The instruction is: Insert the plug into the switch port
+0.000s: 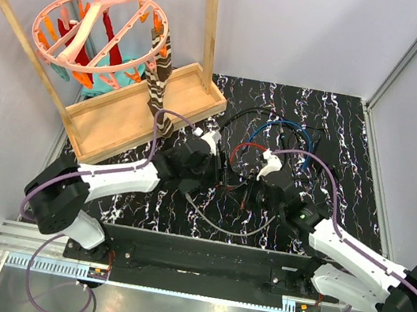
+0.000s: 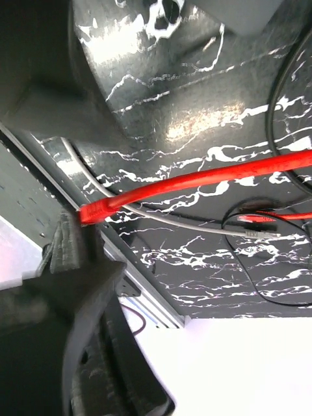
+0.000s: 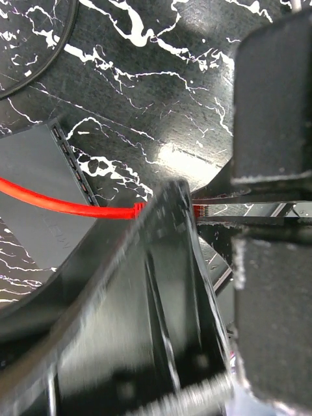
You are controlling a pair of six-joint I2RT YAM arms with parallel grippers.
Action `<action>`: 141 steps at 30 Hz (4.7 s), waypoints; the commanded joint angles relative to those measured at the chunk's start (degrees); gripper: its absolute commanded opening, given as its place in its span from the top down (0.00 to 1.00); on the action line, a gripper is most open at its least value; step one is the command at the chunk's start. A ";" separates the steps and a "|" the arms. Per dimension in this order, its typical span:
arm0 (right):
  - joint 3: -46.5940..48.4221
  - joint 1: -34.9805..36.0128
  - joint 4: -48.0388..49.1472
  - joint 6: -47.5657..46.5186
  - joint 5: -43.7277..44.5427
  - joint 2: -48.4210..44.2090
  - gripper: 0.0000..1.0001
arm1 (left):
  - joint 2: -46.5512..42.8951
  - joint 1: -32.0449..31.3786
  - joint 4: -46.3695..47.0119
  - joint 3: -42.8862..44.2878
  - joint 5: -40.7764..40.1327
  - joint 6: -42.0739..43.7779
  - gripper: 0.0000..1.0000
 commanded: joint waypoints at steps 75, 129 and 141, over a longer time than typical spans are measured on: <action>30.64 -1.00 -29.91 -22.32 -1.75 15.32 0.27 | -31.19 -12.05 -29.09 -3.11 -8.48 60.71 1.00; 3.58 9.72 11.03 -28.12 12.39 18.39 0.46 | 15.57 6.23 -38.14 28.72 16.92 67.57 1.00; 0.23 9.90 18.88 -27.16 8.89 26.49 0.50 | 19.35 7.64 -39.02 30.92 17.28 67.92 1.00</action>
